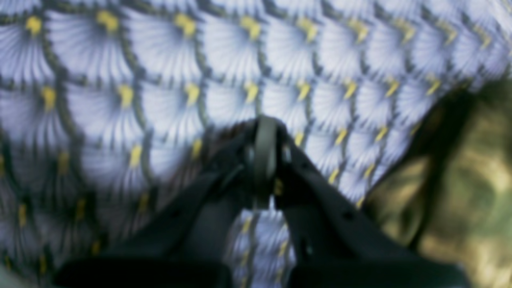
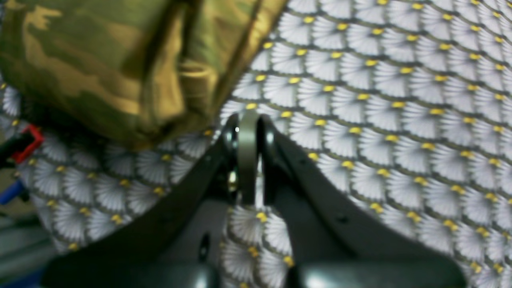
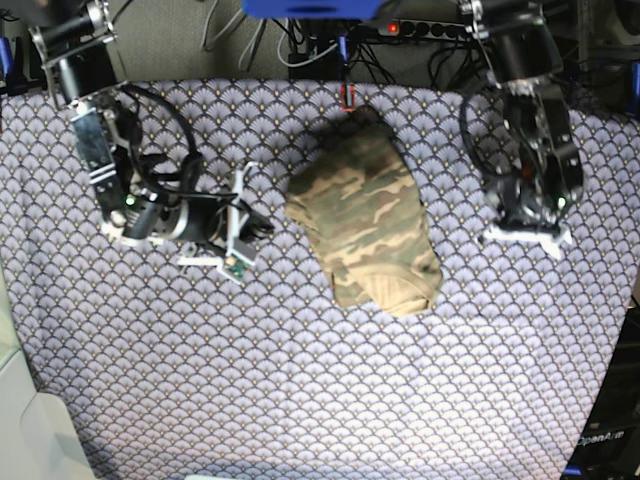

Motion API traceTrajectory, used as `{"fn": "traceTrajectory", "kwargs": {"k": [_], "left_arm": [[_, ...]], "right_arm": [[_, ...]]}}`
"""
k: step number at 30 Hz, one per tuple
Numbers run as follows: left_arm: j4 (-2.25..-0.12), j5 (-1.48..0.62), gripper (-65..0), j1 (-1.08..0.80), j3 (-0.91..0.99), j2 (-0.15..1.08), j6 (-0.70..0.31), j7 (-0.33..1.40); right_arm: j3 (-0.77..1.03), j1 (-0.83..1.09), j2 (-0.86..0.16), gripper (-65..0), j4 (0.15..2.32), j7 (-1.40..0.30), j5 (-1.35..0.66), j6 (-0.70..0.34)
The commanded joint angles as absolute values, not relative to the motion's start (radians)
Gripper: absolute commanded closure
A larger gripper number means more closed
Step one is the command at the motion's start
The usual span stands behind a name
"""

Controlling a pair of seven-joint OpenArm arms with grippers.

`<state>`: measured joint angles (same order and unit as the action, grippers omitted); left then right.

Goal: Fold the T-shirt properly
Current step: 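Push the bundle's sides with both grippers to straighten it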

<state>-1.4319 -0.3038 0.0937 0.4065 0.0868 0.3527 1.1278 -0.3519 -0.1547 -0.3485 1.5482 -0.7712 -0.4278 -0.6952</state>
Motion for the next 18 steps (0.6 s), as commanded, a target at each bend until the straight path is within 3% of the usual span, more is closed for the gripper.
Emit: {"fn": "traceTrajectory", "kwargs": {"k": [1,9,18], "left_arm": [[-1.406,-0.311,0.0,0.136,0.381,0.091,0.351,1.104],[-1.165,-0.312,0.0,0.272,0.214,0.111,0.351,0.980],[-1.133,-0.311,0.0,0.328,0.127,0.024,0.351,0.940]], "right_arm": [[-0.344,-0.177,-0.358,0.0,1.550,-0.753,-0.440,-0.698],[-0.344,-0.151,-0.338,0.0,1.500,-0.753,-0.440,-0.698],[-0.344,-0.027,-0.311,0.0,1.583,-0.753,-0.440,-0.698]]}}
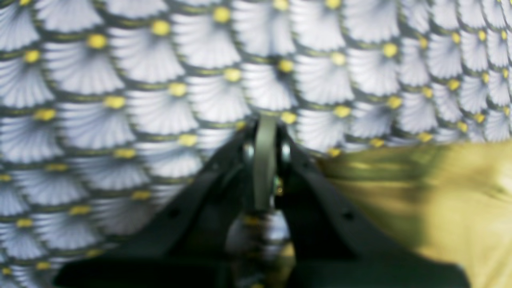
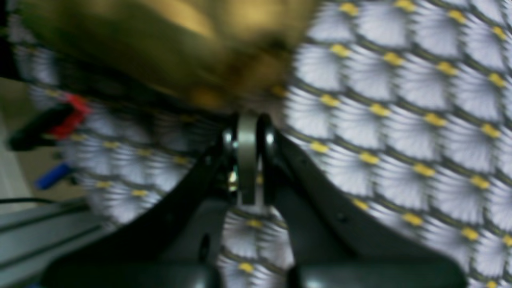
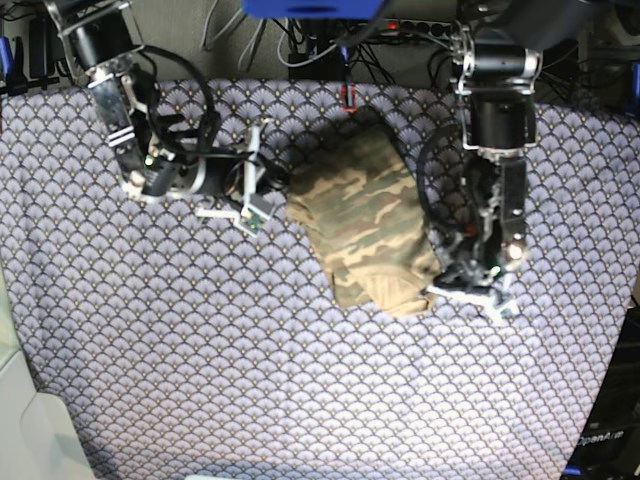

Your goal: Fold the T-shirt properly

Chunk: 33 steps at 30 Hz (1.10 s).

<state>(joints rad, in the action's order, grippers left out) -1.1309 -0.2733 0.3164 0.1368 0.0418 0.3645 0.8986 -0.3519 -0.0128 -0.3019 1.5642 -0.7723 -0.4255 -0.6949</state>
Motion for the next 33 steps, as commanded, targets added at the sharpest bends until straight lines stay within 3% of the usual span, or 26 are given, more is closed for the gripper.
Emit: {"fn": "traceTrajectory", "kwargs": {"k": [1,11,22,26,33], "left_arm": [[-1.133,-0.311,0.0,0.328,0.111,0.008,0.351,0.938],[-1.133,-0.311,0.0,0.329,0.013,-0.044,0.351,0.852],[-1.179,-0.318,0.0,0.326,0.021,-0.019,0.351,0.835],[-1.319,-0.320,0.0,0.289,0.041,0.050,0.351,0.920],[-1.713,-0.320,0.0,0.136,0.265,0.150,0.344,1.202]], "right_arm": [[-0.344,-0.013,-0.309,0.0,1.598,-0.753,-0.440,-0.698],[-0.487,0.036,-0.294,0.0,1.704,-0.754,-0.440,-0.698],[-0.475,0.090,-0.334,0.0,1.781,-0.756,-0.440,-0.698],[-0.394,0.107,-0.377,0.0,1.782,-0.756,-0.440,-0.698],[-0.165,0.143,-0.414,0.0,1.784,-0.828,-0.440,-0.698]]}}
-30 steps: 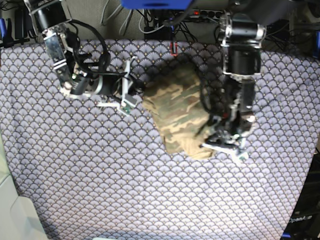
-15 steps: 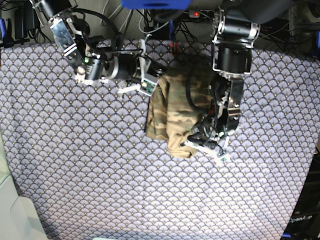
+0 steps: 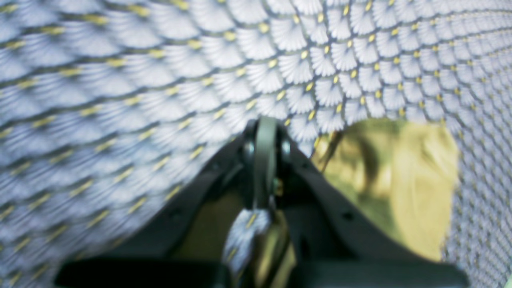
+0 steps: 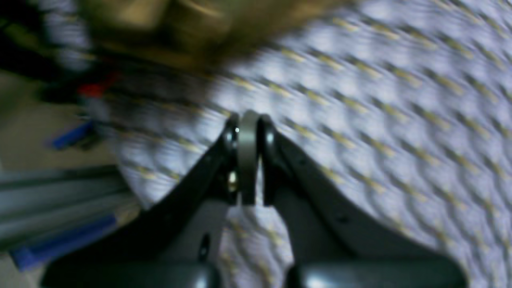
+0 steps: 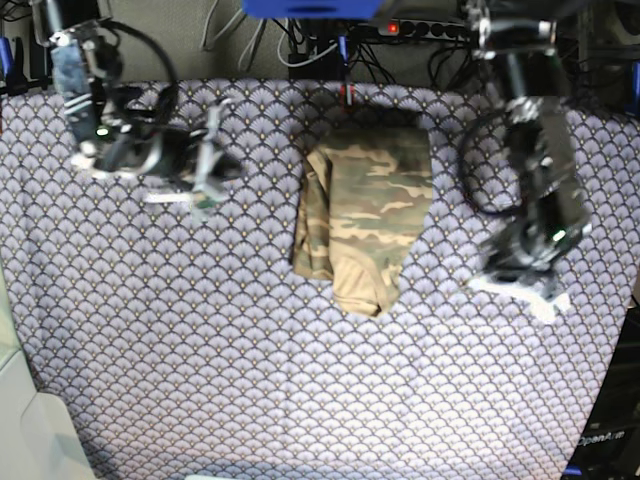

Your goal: Fold the T-shirt properly

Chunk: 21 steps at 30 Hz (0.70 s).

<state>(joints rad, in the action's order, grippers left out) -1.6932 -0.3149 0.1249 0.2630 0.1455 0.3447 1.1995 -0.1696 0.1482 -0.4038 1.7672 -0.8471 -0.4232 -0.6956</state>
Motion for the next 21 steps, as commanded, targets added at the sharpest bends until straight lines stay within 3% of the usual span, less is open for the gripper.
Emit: {"fn": "traceTrajectory", "kwargs": {"k": [1,6,10,15,21], "left_arm": [[-1.765,-0.320,0.0,0.104,0.280,0.165,0.344,1.236],[-1.969,-0.321,0.0,-0.170,0.320,0.252,0.341,1.288],[-2.014,-0.346,0.0,-0.344,0.318,0.277,0.335,1.285],[-2.014,-0.375,0.0,-0.516,0.318,0.274,0.214,1.167],[-2.009,-0.375,0.0,-0.694,0.303,0.272,0.165,1.033]], "right_arm": [[-0.133,0.148,-0.412,0.0,1.784,-0.846,-0.440,-0.698],[0.028,0.208,-0.414,0.0,1.808,-0.903,-0.440,-0.698],[0.151,0.331,-0.414,0.0,1.913,-0.903,-0.438,-0.698],[0.259,0.478,-0.409,0.0,1.945,-0.903,-0.438,-0.698],[0.414,0.642,-0.358,0.0,1.948,-0.881,-0.438,-0.698]]}}
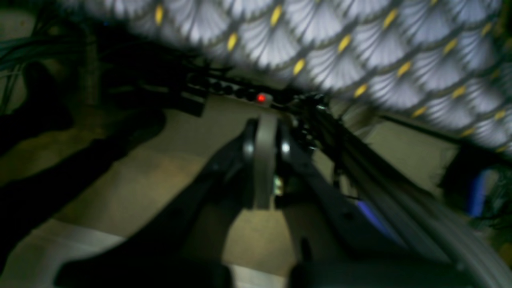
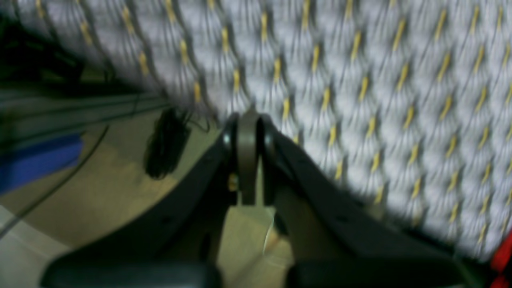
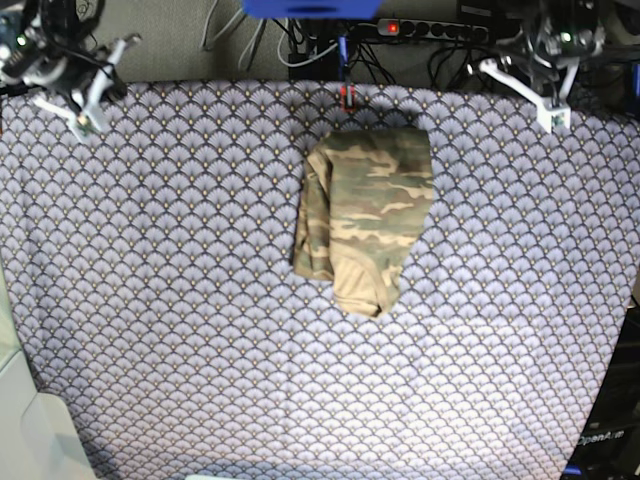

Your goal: Fold the T-shirt properly

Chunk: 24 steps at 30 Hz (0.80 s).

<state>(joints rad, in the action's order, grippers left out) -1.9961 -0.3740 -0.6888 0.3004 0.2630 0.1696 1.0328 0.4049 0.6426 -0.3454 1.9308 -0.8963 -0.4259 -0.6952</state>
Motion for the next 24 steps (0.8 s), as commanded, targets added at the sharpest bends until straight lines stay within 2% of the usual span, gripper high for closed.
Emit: {"fn": "traceTrajectory", "kwargs": {"k": [1,6,12,18,24], "left_arm": [[-2.009,-0.375,0.0,-0.722,0.295,0.272,0.165,1.001],[-1.962,-0.374,0.0,-0.831,0.182,0.275,0.160,0.846],[-1.656,-0.305,0.0,-0.797,0.028,0.269,0.166,0.656],[-1.405,-0.259,0.0,-0.731,-0.025,0.222,0.166,0.516],[-1.066,-0.259,0.0,-0.607,-0.064,0.199,0.162,0.332]], "right_arm": [[0.440,0.676,-0.357,0.0,1.948,-0.865,-0.438,-0.698],[0.518,0.823,-0.308,0.0,1.942,-0.753,-0.438,-0.698],[0.515,0.881,-0.240,0.0,1.873,-0.634,-0.343,-0.698],[0.518,0.773,-0.137,0.0,1.616,-0.476,-0.031,-0.698],[0.522,0.656,-0.117,0.0,1.221,-0.217,0.125,-0.698]]}}
